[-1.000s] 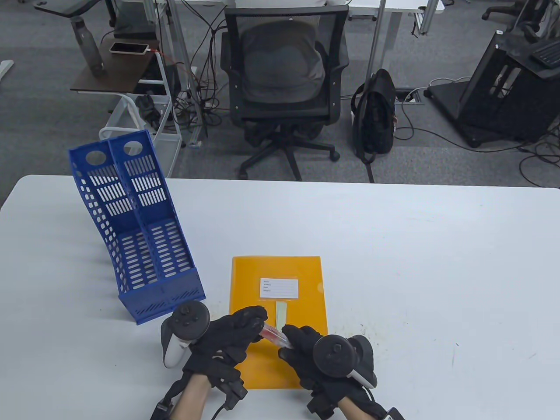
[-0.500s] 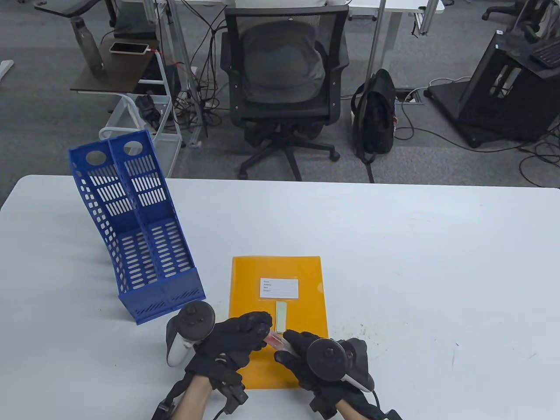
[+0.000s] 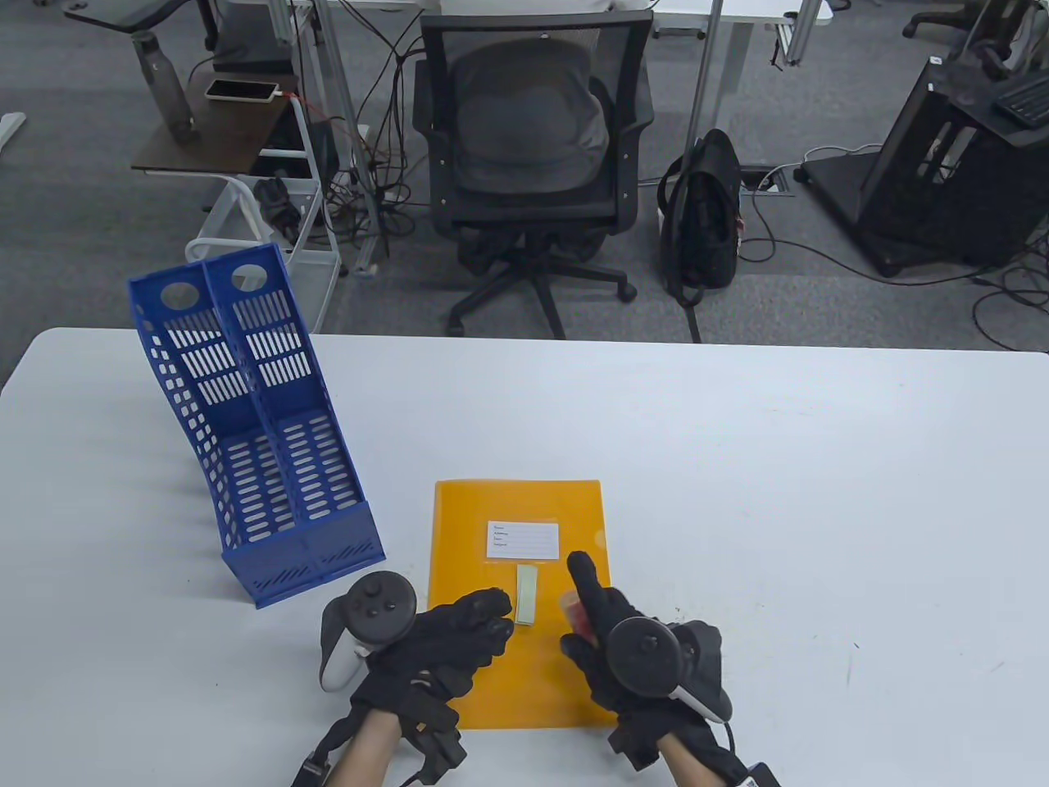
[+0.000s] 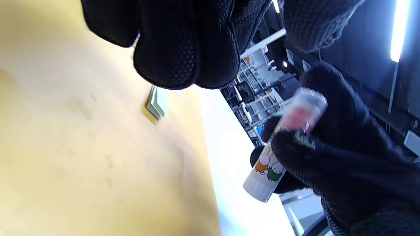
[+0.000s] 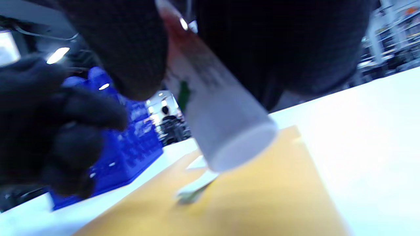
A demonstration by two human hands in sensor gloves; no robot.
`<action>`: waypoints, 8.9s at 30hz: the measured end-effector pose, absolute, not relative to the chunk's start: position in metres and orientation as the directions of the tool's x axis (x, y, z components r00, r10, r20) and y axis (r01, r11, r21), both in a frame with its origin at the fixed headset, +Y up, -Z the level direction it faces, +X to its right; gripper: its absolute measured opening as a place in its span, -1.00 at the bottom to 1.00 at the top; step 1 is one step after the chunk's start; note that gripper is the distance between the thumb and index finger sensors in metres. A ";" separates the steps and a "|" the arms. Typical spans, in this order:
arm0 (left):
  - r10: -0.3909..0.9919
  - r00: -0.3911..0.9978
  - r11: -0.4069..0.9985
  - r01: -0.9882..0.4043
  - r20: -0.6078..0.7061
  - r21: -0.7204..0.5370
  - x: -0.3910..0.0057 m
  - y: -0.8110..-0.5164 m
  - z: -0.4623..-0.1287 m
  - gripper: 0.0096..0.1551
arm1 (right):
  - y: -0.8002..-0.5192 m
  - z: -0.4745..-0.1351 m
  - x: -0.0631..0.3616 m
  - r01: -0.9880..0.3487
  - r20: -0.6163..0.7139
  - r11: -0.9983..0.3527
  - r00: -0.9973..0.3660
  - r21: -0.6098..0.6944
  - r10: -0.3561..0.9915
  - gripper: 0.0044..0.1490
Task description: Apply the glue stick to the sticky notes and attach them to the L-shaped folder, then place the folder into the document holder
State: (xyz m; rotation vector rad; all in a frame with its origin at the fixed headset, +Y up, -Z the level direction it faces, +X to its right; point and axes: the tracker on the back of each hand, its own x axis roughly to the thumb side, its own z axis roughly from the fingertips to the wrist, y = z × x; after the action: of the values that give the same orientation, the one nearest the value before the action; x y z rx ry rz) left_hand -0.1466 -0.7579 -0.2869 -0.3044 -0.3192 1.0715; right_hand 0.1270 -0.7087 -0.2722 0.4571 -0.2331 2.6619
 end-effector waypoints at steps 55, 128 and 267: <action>0.829 0.556 0.552 -0.793 0.064 -0.257 -0.175 -0.758 -0.290 -0.29 | -0.708 -0.259 0.125 -0.250 0.357 -0.897 -0.927 -0.366 0.112 0.24; 0.447 0.894 0.804 -0.385 0.034 -0.452 -0.156 -0.730 -0.323 -0.57 | -0.761 -0.278 0.092 -0.076 0.273 -0.986 -0.955 0.151 0.115 -0.05; 0.197 0.948 0.976 -0.164 0.250 -0.146 -0.177 -0.744 -0.257 0.15 | -0.728 -0.258 0.100 0.054 0.287 -0.997 -0.955 -0.060 -0.069 0.23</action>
State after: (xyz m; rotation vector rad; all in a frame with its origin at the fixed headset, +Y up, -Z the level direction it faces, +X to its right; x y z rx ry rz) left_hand -0.1765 -0.7437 -0.2566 -0.1242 -0.2671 0.1844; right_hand 0.0996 -0.7284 -0.2576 0.4678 -0.0831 3.1687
